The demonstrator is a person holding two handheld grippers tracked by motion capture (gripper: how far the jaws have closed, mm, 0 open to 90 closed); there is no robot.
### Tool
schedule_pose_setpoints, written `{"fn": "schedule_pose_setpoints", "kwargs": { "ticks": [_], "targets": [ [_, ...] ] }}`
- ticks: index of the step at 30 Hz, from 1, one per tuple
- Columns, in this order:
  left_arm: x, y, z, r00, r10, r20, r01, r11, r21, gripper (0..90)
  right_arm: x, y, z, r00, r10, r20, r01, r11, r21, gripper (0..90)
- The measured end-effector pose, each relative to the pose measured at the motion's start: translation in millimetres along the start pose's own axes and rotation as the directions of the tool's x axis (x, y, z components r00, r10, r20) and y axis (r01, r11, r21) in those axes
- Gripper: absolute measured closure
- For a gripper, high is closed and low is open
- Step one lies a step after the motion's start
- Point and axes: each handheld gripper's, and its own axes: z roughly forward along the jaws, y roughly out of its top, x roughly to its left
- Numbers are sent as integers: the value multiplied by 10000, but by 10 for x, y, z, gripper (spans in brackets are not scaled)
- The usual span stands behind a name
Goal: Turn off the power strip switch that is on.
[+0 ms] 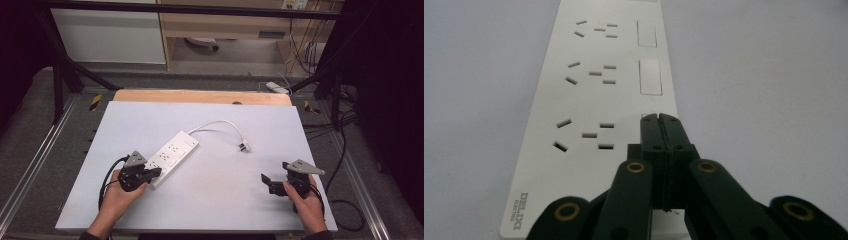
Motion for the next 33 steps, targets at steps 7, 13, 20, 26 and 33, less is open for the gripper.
{"fn": "schedule_pose_setpoints", "kwargs": {
  "ticks": [7, 13, 20, 26, 33],
  "targets": [
    [2, -4, 3, 10000, 29, 32, -29, 10000, -17, 900, 6, 0, 2, 10000, 10, -5, -10, 10000, 4, 33],
    [2, -6, 4, 10000, 5, 49, -5, 10000, -30, 900, 8, 0, 3, 10000, 6, -19, -6, 10000, 27, 33],
    [8, -11, 5, 10000, -8, 90, 8, 10000, -52, 900, 11, -1, 8, 10000, -14, -36, 15, 10000, 59, 33],
    [12, -15, 8, 9999, -36, 124, 37, 9999, -97, 900, 16, -2, 10, 10000, -30, -39, 30, 10000, 67, 33],
    [15, -23, 13, 9999, -23, 145, 25, 9999, -114, 900, 13, -3, 10, 10000, -39, -35, 39, 10000, 67, 33]
  ]
}}
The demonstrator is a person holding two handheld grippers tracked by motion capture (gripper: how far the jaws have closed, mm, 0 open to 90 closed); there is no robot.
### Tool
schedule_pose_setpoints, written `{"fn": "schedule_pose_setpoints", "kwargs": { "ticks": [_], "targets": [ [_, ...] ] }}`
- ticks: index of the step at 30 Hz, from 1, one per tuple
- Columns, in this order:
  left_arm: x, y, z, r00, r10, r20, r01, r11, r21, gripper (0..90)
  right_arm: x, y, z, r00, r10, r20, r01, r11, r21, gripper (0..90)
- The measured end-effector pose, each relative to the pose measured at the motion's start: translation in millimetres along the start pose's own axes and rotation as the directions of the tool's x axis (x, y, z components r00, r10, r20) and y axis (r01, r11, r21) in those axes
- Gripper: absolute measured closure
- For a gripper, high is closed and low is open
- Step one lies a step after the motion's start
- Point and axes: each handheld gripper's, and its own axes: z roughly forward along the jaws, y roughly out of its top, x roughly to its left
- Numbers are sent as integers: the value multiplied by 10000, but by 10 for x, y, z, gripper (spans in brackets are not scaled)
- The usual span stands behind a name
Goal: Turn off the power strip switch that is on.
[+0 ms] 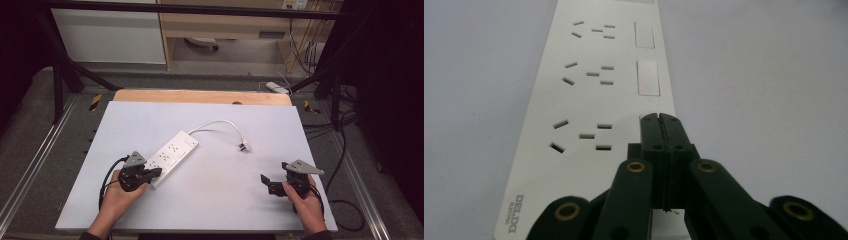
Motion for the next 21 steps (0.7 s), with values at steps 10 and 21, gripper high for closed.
{"fn": "schedule_pose_setpoints", "kwargs": {
  "ticks": [10, 21],
  "targets": [
    [-13, -8, 10, 9999, 162, -40, -162, 9999, -16, 900, 0, 1, 0, 10000, -3, -3, 3, 10000, -14, 33],
    [-10, 21, -57, 9999, 100, -61, -104, 9970, -766, 900, 0, 1, -3, 10000, -2, -4, 2, 10000, -21, 33]
  ]
}}
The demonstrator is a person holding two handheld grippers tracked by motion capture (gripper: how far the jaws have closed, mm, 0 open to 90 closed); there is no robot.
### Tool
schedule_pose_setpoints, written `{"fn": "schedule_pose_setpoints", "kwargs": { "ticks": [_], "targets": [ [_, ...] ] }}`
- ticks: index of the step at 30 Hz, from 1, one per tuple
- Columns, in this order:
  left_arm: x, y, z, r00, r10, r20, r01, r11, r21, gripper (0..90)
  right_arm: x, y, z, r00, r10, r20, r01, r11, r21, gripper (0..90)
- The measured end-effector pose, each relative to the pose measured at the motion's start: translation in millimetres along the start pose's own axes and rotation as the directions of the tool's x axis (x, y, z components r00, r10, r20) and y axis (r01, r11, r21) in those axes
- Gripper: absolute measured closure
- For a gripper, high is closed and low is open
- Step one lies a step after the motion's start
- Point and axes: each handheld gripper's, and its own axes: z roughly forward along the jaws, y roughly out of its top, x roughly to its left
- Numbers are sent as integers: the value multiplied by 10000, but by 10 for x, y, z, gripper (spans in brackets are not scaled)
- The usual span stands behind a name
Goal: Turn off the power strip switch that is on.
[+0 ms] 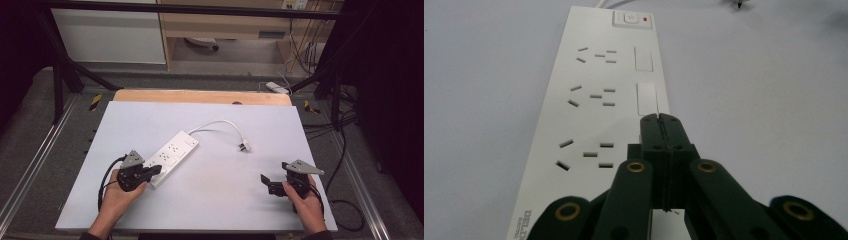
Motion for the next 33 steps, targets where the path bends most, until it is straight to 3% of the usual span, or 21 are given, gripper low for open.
{"fn": "schedule_pose_setpoints", "kwargs": {
  "ticks": [13, 24, 33],
  "targets": [
    [-18, 4, 2, 9999, 130, 24, -128, 9988, -478, 891, 1, -1, 2, 10000, -5, -3, 5, 10000, 23, 33],
    [-38, 13, 13, 9997, 142, -200, -160, 9956, -922, 665, 2, -1, 3, 10000, 3, -7, -3, 10000, 20, 33],
    [-60, 27, 27, 9990, -16, -454, -38, 9929, -1186, 413, 1, -1, 5, 10000, -40, 4, 40, 10000, 41, 32]
  ]
}}
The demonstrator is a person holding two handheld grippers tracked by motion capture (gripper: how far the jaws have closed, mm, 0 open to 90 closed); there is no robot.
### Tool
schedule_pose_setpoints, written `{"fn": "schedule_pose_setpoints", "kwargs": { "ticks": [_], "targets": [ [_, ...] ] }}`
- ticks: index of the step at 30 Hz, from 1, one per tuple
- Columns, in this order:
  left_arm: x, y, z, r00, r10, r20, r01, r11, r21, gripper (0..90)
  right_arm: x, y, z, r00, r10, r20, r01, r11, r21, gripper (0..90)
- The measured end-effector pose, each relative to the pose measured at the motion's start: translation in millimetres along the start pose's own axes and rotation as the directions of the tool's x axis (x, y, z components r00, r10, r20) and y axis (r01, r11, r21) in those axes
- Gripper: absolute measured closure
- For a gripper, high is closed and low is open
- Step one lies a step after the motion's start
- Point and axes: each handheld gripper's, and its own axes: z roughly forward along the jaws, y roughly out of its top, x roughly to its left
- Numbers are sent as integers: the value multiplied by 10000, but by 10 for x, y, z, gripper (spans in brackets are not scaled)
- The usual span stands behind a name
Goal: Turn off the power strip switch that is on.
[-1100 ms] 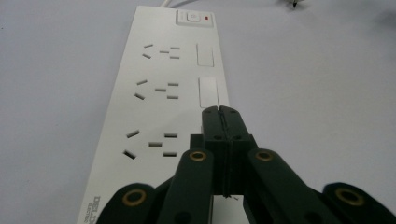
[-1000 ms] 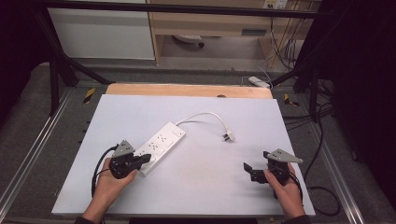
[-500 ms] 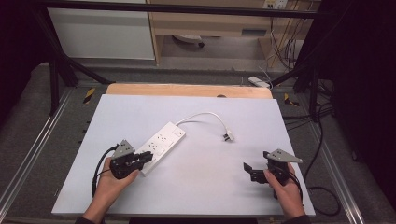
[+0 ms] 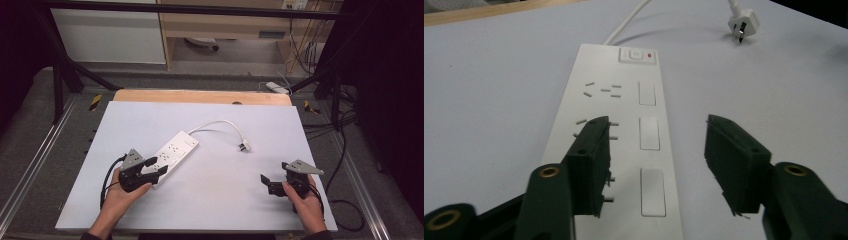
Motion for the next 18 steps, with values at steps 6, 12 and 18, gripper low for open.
{"fn": "schedule_pose_setpoints", "kwargs": {
  "ticks": [6, 12, 18],
  "targets": [
    [4, 7, 4, 9999, -71, -116, 70, 9999, -136, 283, 0, 0, 1, 10000, -8, -3, 8, 10000, -3, 32],
    [12, 10, 15, 9989, -398, -259, 398, 9992, -10, 141, -1, 0, 2, 10000, -31, 3, 31, 10000, -5, 31],
    [4, 21, 23, 9984, -496, -282, 496, 9988, -26, 74, 3, 1, 0, 10000, 35, 0, -35, 10000, -3, 29]
  ]
}}
